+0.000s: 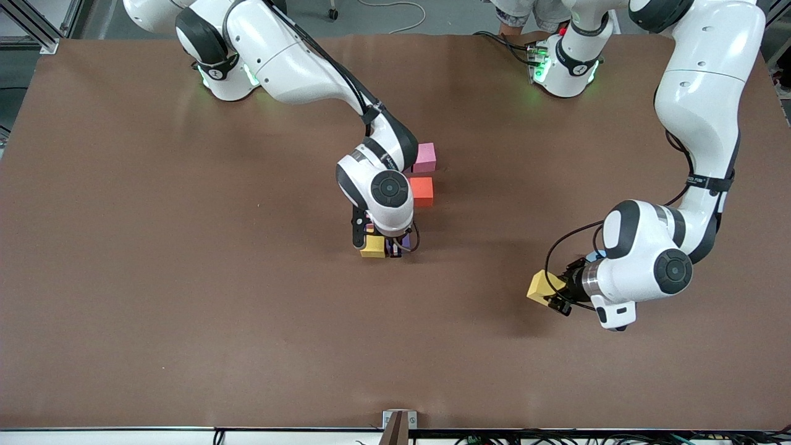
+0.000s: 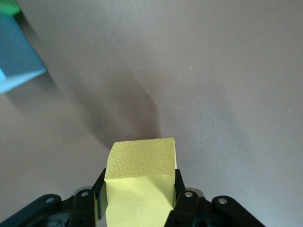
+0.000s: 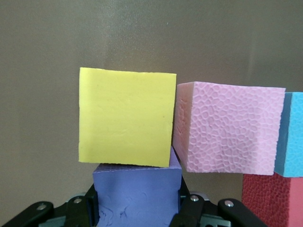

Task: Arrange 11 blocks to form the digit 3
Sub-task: 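Carry the yellow cube toward the purple cube with the left gripper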

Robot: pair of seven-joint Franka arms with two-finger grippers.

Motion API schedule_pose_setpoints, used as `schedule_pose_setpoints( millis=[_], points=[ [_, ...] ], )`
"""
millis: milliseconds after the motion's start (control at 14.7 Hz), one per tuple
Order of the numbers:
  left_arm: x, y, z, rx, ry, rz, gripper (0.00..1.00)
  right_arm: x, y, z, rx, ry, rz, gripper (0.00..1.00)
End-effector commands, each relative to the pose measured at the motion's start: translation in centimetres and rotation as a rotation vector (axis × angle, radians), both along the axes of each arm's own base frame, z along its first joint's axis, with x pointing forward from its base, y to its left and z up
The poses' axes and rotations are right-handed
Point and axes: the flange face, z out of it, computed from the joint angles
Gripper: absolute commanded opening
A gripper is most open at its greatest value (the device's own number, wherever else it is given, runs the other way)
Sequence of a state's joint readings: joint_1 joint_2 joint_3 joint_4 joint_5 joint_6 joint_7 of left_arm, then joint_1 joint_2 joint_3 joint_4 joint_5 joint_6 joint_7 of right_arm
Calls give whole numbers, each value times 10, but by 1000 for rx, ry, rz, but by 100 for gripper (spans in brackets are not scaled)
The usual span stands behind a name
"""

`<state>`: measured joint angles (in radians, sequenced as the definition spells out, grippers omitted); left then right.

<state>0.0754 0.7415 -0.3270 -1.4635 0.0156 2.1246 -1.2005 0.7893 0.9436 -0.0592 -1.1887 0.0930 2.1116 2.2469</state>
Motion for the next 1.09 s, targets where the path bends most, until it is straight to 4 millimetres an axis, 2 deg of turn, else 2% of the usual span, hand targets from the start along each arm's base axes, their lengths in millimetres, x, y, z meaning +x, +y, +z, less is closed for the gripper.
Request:
schedule_pose_setpoints(
  millis=[0, 204, 409, 613, 749, 885, 953, 1022],
  points=[
    [-3, -20, 16, 14, 21, 31, 25, -8, -3, 3, -14, 9, 9, 0],
    [-6, -45, 21, 19, 26, 61, 25, -8, -3, 3, -13, 7, 5, 4],
    [-11, -66, 24, 21, 31, 86, 25, -8, -3, 1, -15, 7, 6, 17],
    [-14, -76, 25, 25, 38, 110, 25, -7, -2, 3, -14, 6, 6, 38],
    [-15, -80, 25, 24, 42, 130, 25, -7, -3, 2, -14, 6, 3, 44],
    [-17, -95, 30, 26, 36, 133, 25, -7, -2, 2, -13, 5, 3, 45],
    [-17, -96, 30, 27, 38, 147, 25, -6, -3, 2, -12, 4, 1, 44],
    [-18, -100, 30, 28, 39, 150, 25, -6, -3, 2, -13, 3, 2, 37]
  ],
)
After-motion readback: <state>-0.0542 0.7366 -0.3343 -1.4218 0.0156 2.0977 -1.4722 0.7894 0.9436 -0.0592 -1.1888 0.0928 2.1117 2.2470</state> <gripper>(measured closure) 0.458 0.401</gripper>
